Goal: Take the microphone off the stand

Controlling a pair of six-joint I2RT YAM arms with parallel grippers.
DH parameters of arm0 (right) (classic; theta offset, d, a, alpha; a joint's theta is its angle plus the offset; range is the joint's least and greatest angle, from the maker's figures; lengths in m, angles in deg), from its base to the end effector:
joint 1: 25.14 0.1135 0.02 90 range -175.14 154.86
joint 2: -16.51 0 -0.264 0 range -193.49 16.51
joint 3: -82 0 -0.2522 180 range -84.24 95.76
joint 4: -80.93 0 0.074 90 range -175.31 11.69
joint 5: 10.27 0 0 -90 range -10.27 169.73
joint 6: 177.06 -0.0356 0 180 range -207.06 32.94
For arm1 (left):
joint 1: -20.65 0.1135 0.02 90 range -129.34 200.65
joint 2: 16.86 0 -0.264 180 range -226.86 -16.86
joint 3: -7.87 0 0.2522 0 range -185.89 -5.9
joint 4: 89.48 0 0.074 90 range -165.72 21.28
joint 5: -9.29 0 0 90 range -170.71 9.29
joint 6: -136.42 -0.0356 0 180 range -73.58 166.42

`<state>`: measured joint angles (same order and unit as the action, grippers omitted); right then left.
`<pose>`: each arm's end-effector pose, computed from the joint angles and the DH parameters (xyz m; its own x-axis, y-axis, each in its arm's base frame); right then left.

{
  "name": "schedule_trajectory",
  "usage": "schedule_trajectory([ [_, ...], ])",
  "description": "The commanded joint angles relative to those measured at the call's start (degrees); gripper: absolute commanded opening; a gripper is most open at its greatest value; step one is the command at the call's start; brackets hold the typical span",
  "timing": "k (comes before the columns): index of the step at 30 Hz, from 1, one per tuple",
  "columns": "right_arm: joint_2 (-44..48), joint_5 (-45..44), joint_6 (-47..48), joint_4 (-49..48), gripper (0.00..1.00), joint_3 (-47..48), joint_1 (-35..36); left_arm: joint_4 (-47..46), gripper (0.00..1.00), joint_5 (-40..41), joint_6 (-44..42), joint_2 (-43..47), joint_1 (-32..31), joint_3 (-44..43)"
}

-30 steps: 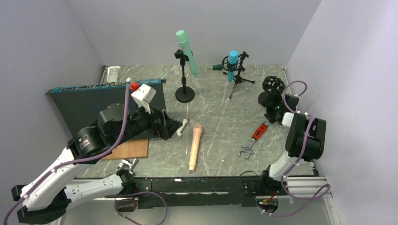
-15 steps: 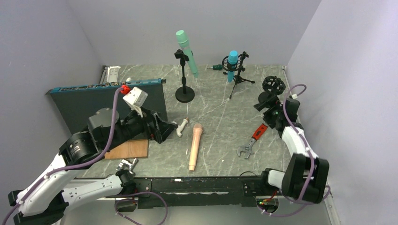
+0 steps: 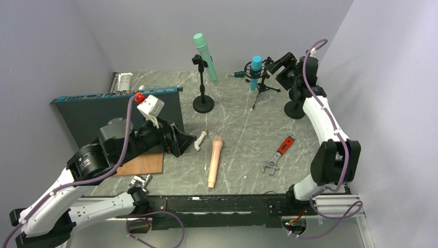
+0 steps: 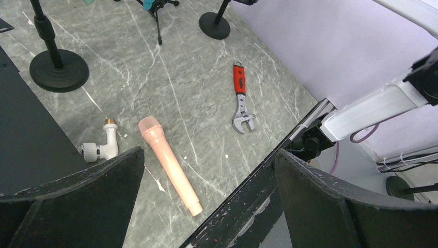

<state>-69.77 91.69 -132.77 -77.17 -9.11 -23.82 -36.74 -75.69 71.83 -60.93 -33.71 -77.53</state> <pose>0.3573 0.0156 0.3525 -0.3867 0.6916 -0.6101 0.0841 0.6853 0.7234 0.0765 -0.1014 0.4420 -0.4301 -0.1338 -0.8928 0.6367 0.6563 -0.4050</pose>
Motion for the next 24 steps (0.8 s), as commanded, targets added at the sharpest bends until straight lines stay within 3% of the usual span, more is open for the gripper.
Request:
schedule_trajectory([
  [1, -7.0, -3.3, -4.7, 0.5, 0.79, 8.3, -0.4, 1.0, 0.99, 1.6, 0.9, 0.0, -0.3, -2.7],
  [15, -26.2, 2.8, -16.9, -6.8, 0.64, 20.6, -1.0, 2.4, 0.99, 2.9, 0.6, -1.5, -0.2, -3.9],
  [24, -27.1, 7.8, -22.2, -16.4, 0.38, 15.1, -1.0, 2.4, 0.99, 2.9, 0.4, -1.8, -0.2, -3.9],
])
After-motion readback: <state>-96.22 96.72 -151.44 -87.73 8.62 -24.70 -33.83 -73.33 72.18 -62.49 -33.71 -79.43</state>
